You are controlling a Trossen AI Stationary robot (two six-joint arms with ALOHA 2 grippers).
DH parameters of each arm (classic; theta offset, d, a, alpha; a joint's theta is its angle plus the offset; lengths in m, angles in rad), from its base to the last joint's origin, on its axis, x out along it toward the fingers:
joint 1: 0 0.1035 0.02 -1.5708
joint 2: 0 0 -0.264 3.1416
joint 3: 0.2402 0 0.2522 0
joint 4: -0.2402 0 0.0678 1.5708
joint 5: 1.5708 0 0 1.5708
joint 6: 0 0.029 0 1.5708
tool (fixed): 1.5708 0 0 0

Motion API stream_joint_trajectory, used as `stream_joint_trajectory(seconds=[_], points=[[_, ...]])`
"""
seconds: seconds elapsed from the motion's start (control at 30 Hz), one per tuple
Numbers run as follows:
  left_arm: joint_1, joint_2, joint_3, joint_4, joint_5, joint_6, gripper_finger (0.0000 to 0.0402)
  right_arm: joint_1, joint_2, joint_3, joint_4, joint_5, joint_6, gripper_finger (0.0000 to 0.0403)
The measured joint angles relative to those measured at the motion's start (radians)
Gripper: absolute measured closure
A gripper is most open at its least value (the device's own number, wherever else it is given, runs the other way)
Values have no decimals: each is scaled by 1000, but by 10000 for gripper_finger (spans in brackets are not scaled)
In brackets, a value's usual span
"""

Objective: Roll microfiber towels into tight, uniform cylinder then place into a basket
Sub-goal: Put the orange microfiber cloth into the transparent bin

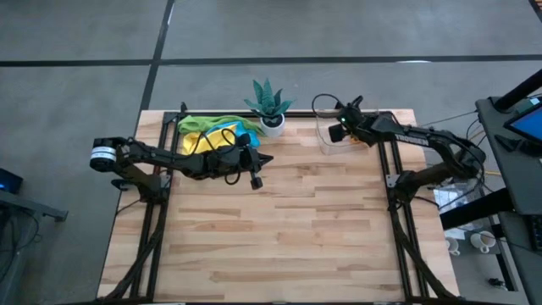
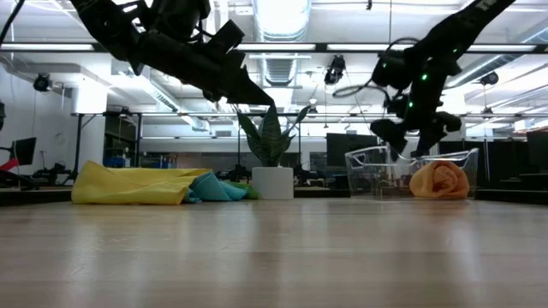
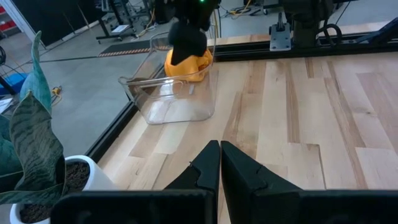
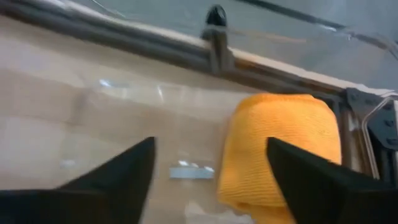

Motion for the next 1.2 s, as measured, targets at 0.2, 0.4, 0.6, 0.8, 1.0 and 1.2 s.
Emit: stream_joint_trajectory(seconds=[0.2, 0.4, 0.6, 0.8, 1.0, 1.2], points=[[0, 0, 1, 1, 0, 0, 402, -9, 125, 98, -108, -11, -72, 340], [0, 0, 1, -3, 1, -21, 402, -33, 229, 197, -174, 11, -104, 391], [-1, 0, 0, -11, 5, -24, 402, -60, 297, 258, -320, 33, -104, 394], [-1, 0, 0, -11, 8, -25, 402, -91, 328, 242, -336, 26, -98, 394], [0, 0, 0, -11, 9, -25, 402, -90, 304, 203, -354, 23, -91, 394], [0, 0, 0, -11, 9, -26, 402, -91, 273, 179, -381, 25, -70, 394]])
